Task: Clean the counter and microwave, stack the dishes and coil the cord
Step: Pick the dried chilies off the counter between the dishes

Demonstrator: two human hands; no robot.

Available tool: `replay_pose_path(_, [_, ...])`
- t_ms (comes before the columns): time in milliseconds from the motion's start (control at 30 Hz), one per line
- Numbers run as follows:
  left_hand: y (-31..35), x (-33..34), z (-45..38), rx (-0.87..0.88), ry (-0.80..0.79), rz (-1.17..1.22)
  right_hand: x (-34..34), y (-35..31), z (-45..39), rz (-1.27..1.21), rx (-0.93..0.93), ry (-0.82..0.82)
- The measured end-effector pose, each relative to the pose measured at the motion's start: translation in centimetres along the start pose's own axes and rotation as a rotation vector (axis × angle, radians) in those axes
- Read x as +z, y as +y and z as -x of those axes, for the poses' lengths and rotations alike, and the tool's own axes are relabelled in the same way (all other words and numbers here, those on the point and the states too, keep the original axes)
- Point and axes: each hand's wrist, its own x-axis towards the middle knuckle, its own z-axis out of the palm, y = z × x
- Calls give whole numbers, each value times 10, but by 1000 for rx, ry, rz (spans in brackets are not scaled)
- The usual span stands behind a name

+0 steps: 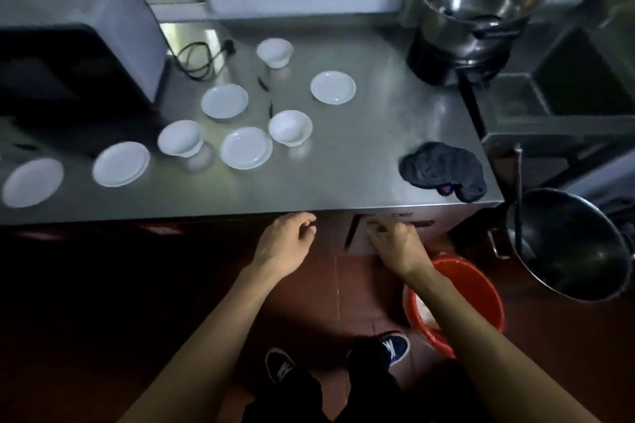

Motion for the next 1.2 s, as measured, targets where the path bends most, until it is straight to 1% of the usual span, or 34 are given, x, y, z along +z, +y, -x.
replay_pose_path(133, [-41,-45,26,-19,80,21,23,-56,1,72,-105,-30])
replay_pose_path(333, [-90,-99,58,-40,205,38,56,-127,-6,48,-225,-51])
replay_pose_path(500, [-120,-122,71,-71,262,58,75,-165,-22,56,-295,-51])
replay_pose_path(667, [-146,-139,66,-111,288,55,90,-186,-53,63,-349,-75])
replay_pose_path(800, [-161,-153,37,-132,280,34,100,-202,-91,51,-346,-80])
replay_pose_path(1000, [-172,-176,-40,-159,257,27,114,-223,-169,22,-326,-99])
replay_pose_path(1200, [-164,-196,-132,-130,228,-7,107,-222,-251,-54,-209,-59])
